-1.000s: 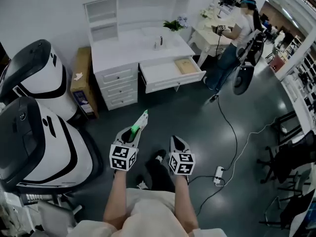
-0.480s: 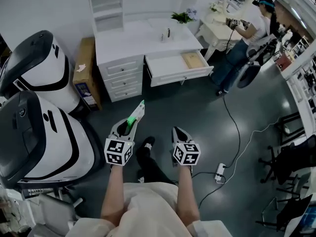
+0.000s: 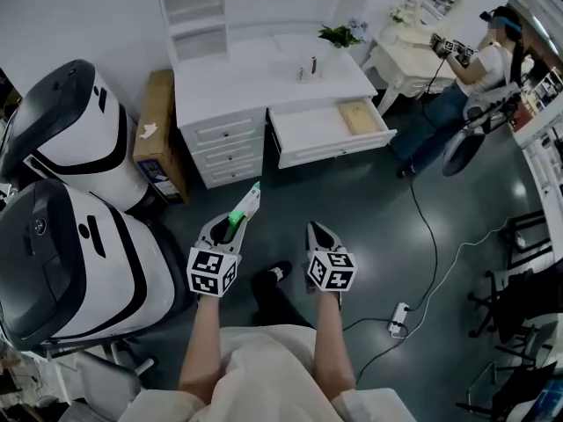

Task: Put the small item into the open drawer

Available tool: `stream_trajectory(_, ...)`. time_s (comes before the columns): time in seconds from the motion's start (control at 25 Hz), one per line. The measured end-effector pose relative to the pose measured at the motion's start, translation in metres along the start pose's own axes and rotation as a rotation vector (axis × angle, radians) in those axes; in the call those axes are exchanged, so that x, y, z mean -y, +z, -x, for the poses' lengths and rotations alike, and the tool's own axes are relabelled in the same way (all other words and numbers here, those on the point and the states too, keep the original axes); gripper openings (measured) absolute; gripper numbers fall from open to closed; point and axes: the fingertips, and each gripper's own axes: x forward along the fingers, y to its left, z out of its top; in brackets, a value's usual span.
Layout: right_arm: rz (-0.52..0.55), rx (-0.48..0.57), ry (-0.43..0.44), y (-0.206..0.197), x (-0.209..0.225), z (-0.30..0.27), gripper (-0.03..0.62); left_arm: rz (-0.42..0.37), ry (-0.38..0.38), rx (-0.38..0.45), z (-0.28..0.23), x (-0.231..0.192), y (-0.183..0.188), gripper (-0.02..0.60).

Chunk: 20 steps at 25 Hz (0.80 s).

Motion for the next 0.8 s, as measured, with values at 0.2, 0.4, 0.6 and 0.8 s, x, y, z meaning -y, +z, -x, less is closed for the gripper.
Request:
stream_trajectory(0.2,-0.069,0.054,0.016,0.026,0.019,-0.042,0.026,0.024,-0.019,-0.004,-0.049,-0.023,0.016,0.092)
stream_trajectory(0.4,-0.077,0.037,0.008,0.046,0.047,-0.081,0.026,0.01,-0.065,-0.041,-0.111,-0.033,0.029,0.092)
stream_trajectory(0.6,-0.1,0.061,-0.021,0.082,0.088,-0.116,0.026,-0.026,-0.097,-0.056,-0.17,-0.043,0.052,0.092)
stream_trajectory(0.8,-0.13,0.068,-0.052,0.106,0.125,-0.146,0.026,-0.044,-0.111,-0.057,-0.216,-0.057,0.072,0.092)
